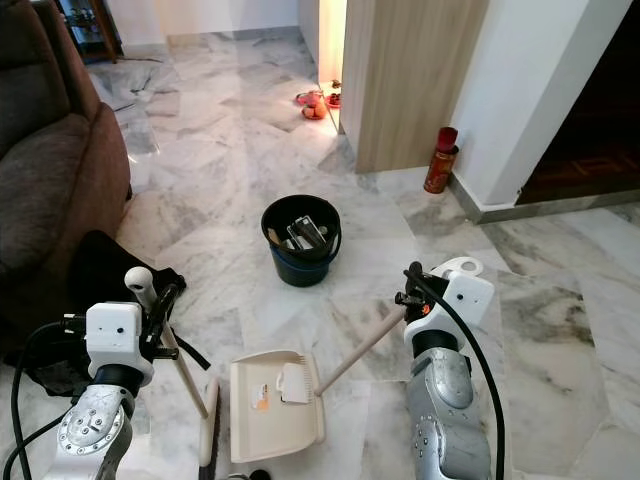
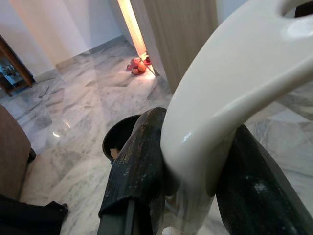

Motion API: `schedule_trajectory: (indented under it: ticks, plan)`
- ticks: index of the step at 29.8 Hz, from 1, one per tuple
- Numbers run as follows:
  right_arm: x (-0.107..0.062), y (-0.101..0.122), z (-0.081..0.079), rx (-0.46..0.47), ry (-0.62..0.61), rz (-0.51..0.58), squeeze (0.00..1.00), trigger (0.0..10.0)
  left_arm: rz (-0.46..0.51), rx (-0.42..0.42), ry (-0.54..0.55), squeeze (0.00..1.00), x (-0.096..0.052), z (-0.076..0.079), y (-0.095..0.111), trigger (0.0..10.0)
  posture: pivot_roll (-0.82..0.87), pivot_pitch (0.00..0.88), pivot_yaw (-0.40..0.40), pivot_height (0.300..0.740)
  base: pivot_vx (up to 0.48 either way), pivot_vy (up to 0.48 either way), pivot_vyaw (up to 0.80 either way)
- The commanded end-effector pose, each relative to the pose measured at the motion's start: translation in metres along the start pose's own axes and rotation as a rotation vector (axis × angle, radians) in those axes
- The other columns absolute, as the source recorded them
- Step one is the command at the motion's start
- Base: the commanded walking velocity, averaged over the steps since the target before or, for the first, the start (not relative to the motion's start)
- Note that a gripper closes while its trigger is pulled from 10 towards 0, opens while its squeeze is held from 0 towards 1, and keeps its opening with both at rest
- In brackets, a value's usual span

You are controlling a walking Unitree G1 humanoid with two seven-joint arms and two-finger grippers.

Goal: Sweep floor

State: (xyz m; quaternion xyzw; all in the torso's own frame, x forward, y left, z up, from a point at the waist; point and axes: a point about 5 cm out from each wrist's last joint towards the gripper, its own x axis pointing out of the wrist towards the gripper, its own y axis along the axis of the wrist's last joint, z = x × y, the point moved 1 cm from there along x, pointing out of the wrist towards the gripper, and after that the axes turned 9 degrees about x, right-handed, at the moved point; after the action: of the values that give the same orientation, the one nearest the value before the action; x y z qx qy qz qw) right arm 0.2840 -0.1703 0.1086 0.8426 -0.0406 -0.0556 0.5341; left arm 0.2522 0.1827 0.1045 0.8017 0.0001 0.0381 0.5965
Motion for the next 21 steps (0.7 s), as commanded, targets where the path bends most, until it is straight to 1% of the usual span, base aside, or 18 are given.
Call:
schedule_trajectory:
  ticks: [1, 5, 6, 10, 16, 20, 21]
  plan:
    - [0.0014, 0.0068, -0.0045, 0.04, 0.015, 0.025, 0.0, 10.0, 0.023, 0.008, 0.028, 0.0, 0.0014, -0.0074, 0.007, 10.0, 0.07, 0.104, 0.001, 0.74, 0.0, 0.0, 0.0]
    - [0.0021, 0.0048, -0.0059, 0.046, 0.024, 0.01, 0.0, 10.0, 0.012, 0.011, 0.026, 0.0, 0.0011, -0.0083, 0.0053, 10.0, 0.07, 0.105, 0.001, 0.74, 0.0, 0.0, 0.0]
    - [0.0025, 0.0038, -0.007, 0.044, 0.03, 0.004, 0.0, 10.0, 0.012, 0.009, 0.024, 0.0, 0.001, -0.008, 0.0054, 10.0, 0.07, 0.107, 0.002, 0.74, 0.0, 0.0, -0.64]
    - [0.0023, 0.0028, -0.0102, 0.044, 0.048, 0.004, 0.0, 10.0, 0.015, 0.004, 0.024, 0.0, 0.0004, -0.0073, 0.0058, 10.0, 0.08, 0.106, 0.0, 0.74, 0.241, 0.0, 0.0]
    - [0.0034, 0.0018, -0.0099, 0.037, 0.048, -0.003, 0.0, 10.0, 0.014, 0.003, 0.026, 0.0, 0.0005, -0.0069, 0.006, 10.0, 0.07, 0.108, -0.001, 0.74, 0.25, 0.0, 0.0]
    - [0.0039, 0.0012, -0.0107, 0.053, 0.051, -0.014, 0.0, 10.0, 0.014, 0.003, 0.032, 0.0, 0.0005, -0.0078, 0.006, 10.0, 0.07, 0.107, -0.003, 0.74, 0.288, 0.0, 0.0]
    - [0.004, 0.001, -0.0112, 0.055, 0.055, -0.016, 0.0, 10.0, 0.013, 0.003, 0.036, 0.0, 0.0004, -0.0083, 0.0058, 10.0, 0.07, 0.107, -0.003, 0.74, 0.304, 0.0, -0.8]
